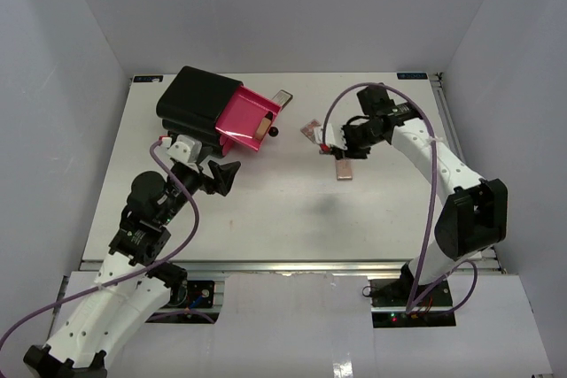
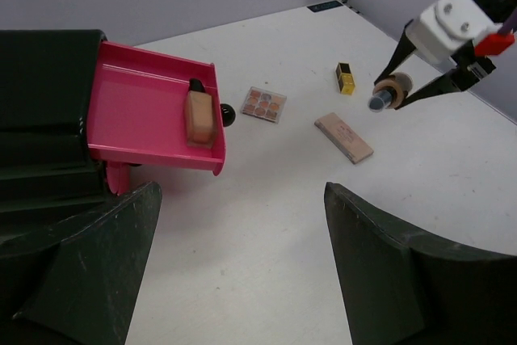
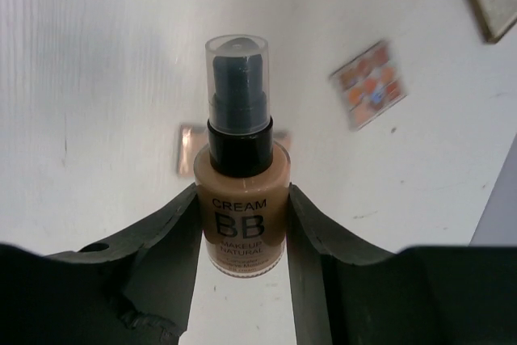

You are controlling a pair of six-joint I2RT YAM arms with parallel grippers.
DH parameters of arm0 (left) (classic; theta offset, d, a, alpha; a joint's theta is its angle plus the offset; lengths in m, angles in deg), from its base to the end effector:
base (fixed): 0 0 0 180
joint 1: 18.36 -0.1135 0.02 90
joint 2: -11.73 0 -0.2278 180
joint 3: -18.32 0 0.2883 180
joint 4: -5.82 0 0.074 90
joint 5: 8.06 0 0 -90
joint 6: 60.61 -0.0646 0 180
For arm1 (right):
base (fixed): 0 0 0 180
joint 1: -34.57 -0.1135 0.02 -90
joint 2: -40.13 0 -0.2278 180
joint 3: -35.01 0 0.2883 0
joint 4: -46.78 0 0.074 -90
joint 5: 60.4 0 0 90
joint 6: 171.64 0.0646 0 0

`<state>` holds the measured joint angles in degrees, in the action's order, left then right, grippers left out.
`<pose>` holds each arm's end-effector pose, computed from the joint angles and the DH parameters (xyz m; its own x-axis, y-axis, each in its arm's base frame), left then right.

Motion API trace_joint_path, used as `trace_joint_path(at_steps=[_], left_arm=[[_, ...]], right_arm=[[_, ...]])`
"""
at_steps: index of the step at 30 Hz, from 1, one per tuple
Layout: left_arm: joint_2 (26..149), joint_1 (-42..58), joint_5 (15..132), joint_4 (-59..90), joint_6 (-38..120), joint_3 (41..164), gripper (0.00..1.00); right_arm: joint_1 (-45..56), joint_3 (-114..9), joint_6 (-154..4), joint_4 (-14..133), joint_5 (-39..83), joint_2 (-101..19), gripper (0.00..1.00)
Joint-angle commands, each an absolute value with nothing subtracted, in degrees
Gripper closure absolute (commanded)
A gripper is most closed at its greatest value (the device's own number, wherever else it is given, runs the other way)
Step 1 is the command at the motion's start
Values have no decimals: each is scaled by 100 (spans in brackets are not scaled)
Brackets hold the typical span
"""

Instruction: Organize the makeup

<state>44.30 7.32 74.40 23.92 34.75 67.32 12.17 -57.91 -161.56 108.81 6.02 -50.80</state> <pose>0.2149 -0.1127 0.3137 -0.0773 -0.0656 -0.9948 0.5430 0.8341 -0.0972 0.3400 0.1681 0.2359 0.3855 -0.8171 -0.4286 -0.8821 -0.1901 -0.4310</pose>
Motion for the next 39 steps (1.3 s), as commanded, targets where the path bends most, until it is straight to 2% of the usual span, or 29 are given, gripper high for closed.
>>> trace_joint_path(at_steps=[1,4,7,13,17,21,23,27,32,34,35,39], left_arm=[[4057,659,7628,2088,3418,6602,7],[3890,652,7771,2056,3370,6532,7],[3726,652,7923,2038,3327,6464,7],[3704,596,8088,1976,3258,6390,7],[3818,519,8060,1987,3246,6399,7],[3868,440,7979,1982,3246,6387,7],[3871,414,7939,1968,3246,6382,7],[3892,382,7844,1959,3255,6382,7],[3915,370,7704,1959,3255,6373,7],[3929,370,7565,1944,3241,6351,7],[3939,370,7495,1935,3238,6344,7],[4019,370,7218,1895,3224,6338,7]], right_arm=[[519,-7342,-12622,10160,-239,-5739,92],[364,-8300,-10667,9509,-287,-6369,92],[69,-8762,-9802,8869,-14,-6864,92],[-109,-9363,-6786,7299,-326,-7830,92],[-191,-9439,-5411,6531,-398,-8347,92],[-223,-9360,-5065,6225,-154,-8585,90],[-217,-9311,-5035,6178,23,-8634,84],[-217,-9179,-5063,5987,87,-8639,53],[-217,-9040,-5245,5967,198,-8547,33],[-217,-8966,-5354,5974,222,-8453,14],[-217,-8935,-5421,5979,233,-8404,10],[-193,-8762,-5643,5993,195,-8189,10]])
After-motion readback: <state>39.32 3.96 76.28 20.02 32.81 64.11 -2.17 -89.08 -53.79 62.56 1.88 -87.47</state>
